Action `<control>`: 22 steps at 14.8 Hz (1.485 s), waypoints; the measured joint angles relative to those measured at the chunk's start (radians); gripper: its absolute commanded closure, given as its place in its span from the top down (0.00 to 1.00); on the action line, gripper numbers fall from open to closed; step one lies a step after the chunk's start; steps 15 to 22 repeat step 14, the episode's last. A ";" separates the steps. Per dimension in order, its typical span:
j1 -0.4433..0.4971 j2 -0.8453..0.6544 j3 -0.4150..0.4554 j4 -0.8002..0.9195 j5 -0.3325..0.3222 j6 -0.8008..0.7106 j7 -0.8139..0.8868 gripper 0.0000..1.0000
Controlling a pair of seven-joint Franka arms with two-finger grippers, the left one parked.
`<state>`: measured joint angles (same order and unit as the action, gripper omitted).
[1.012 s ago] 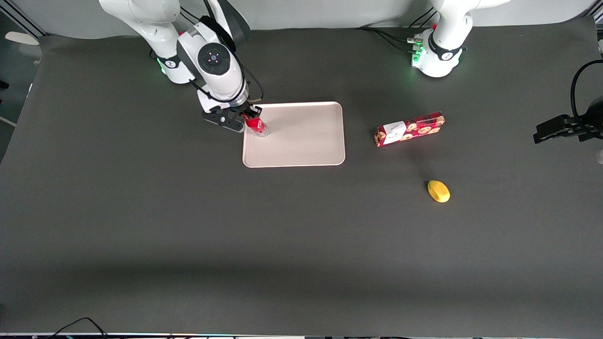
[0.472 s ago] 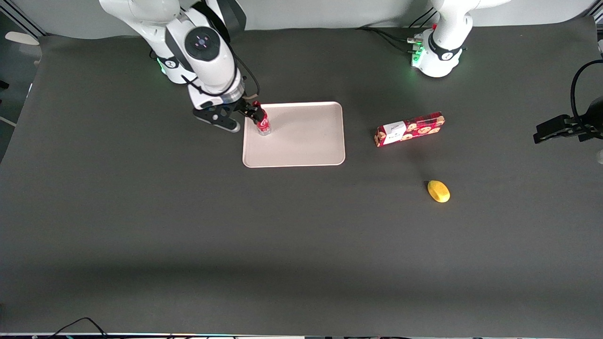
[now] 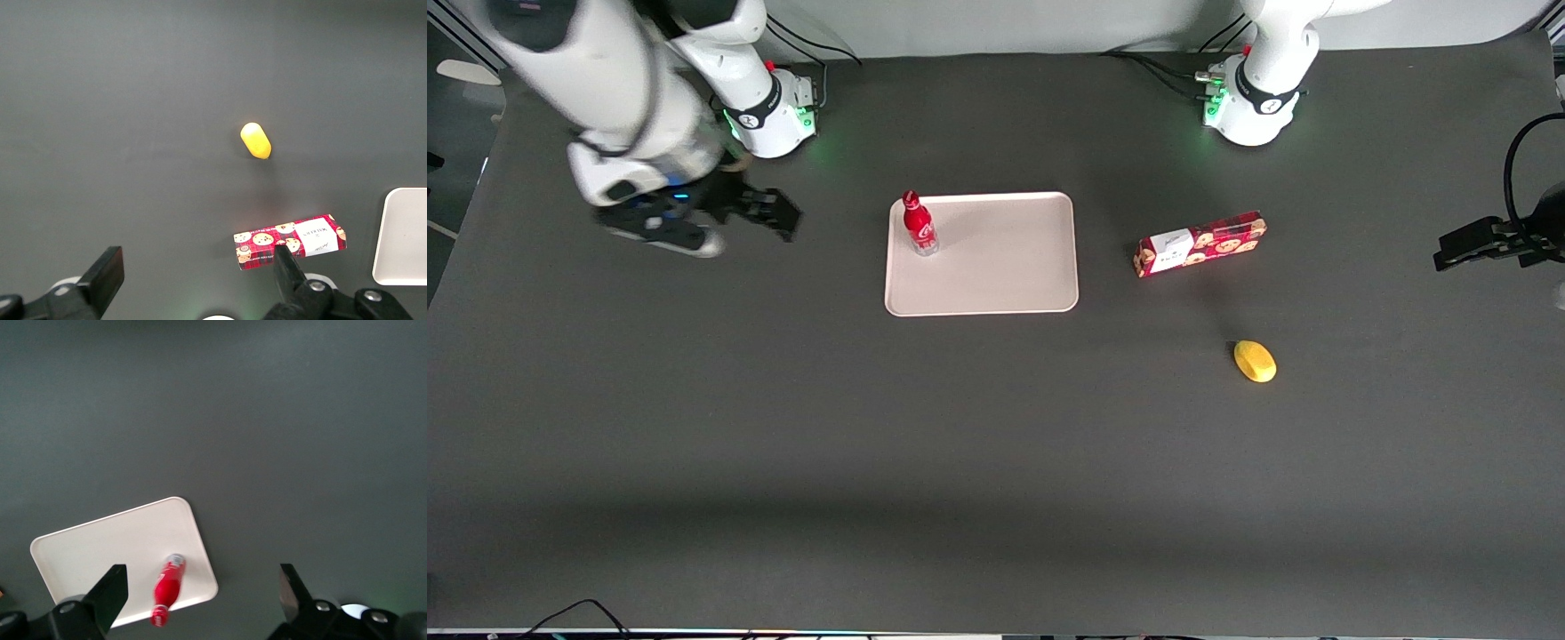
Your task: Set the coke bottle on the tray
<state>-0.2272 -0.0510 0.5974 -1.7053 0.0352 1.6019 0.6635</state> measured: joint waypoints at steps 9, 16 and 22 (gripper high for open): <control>-0.001 0.009 -0.315 0.083 -0.011 -0.079 -0.395 1.00; 0.142 0.009 -0.454 0.103 -0.011 -0.108 -0.395 1.00; 0.142 0.009 -0.454 0.103 -0.011 -0.108 -0.395 1.00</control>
